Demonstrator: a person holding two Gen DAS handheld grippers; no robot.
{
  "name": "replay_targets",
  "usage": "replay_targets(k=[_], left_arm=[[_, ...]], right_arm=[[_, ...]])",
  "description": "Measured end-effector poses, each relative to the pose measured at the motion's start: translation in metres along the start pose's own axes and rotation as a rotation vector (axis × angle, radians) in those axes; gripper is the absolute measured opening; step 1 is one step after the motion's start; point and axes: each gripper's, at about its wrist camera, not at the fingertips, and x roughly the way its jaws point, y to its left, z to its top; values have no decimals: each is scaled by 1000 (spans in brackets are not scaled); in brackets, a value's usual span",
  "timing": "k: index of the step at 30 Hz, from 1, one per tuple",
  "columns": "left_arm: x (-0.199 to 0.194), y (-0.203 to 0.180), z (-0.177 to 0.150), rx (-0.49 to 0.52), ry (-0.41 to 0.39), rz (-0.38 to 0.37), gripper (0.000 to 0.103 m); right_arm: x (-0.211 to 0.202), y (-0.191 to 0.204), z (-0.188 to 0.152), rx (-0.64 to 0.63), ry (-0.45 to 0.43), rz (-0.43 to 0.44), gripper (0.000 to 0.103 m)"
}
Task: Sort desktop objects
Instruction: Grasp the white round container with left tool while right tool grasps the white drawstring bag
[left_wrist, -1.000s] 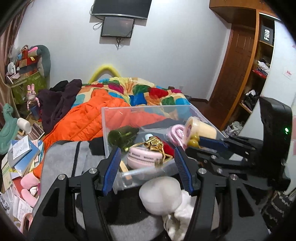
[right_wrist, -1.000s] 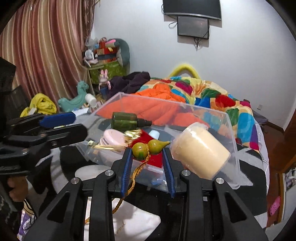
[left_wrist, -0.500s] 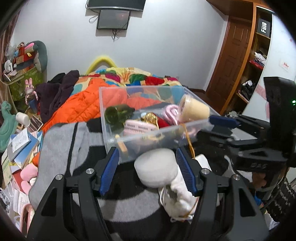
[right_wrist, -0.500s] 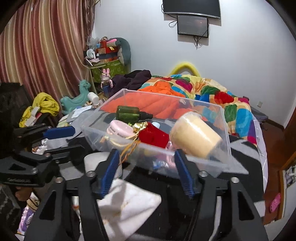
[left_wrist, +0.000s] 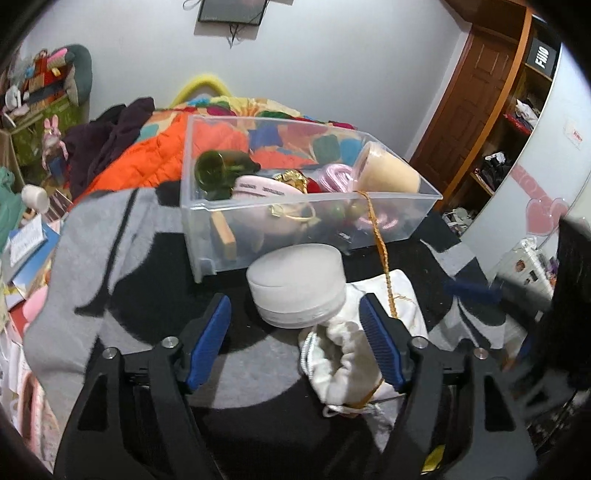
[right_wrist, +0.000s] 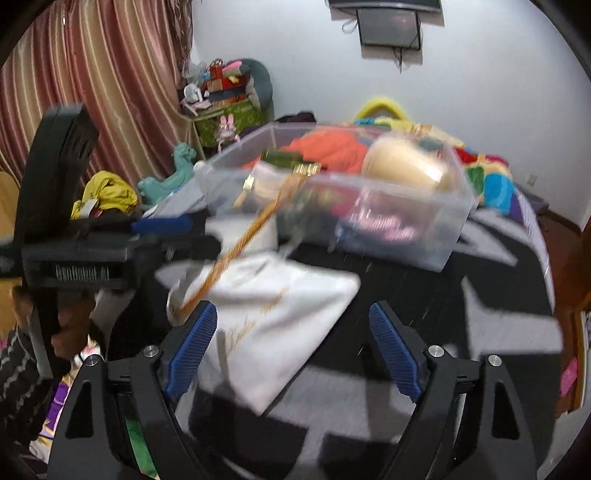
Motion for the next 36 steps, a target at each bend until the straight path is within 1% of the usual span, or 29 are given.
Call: replay_targets(k=[5, 8, 11, 15, 16, 20, 23, 26, 27, 28, 29, 30, 31, 35, 36], left_arm=[[11, -1, 6, -6, 24, 10, 74], [18, 0, 9, -17, 39, 2, 74], [25, 0, 12, -33, 57, -21, 74], [33, -6, 15, -9, 63, 1, 75], [35, -6, 16, -8, 64, 3, 75], [43, -2, 19, -38, 79, -19, 76], [53, 0, 19, -62, 94, -28, 76], [57, 0, 18, -73, 86, -25, 76], [56, 0, 17, -74, 78, -24, 76], [55, 0, 17, -76, 69, -22, 74], [53, 0, 17, -77, 60, -19, 71], [51, 1, 16, -79, 53, -13, 66], [50, 2, 16, -83, 45, -11, 65], [44, 4, 14, -90, 25, -1, 65], [42, 3, 14, -87, 16, 7, 65]], right_arm=[[10, 4, -16, 0, 45, 26, 83], [15, 6, -15, 4, 49, 45, 83], [21, 11, -10, -18, 51, 45, 84], [30, 23, -5, -74, 69, 41, 94], [32, 26, -5, -84, 70, 35, 96], [43, 32, -2, -121, 88, 11, 96], [46, 32, 0, -111, 82, 15, 97], [45, 29, 1, -91, 68, 24, 89], [44, 27, 1, -93, 62, 25, 83], [43, 27, 0, -98, 60, 29, 78], [41, 25, -1, -101, 55, 35, 76], [40, 24, -1, -104, 54, 37, 71], [39, 24, -2, -107, 49, 35, 67], [34, 24, -7, -125, 37, 54, 58], [32, 25, -7, -129, 32, 52, 54]])
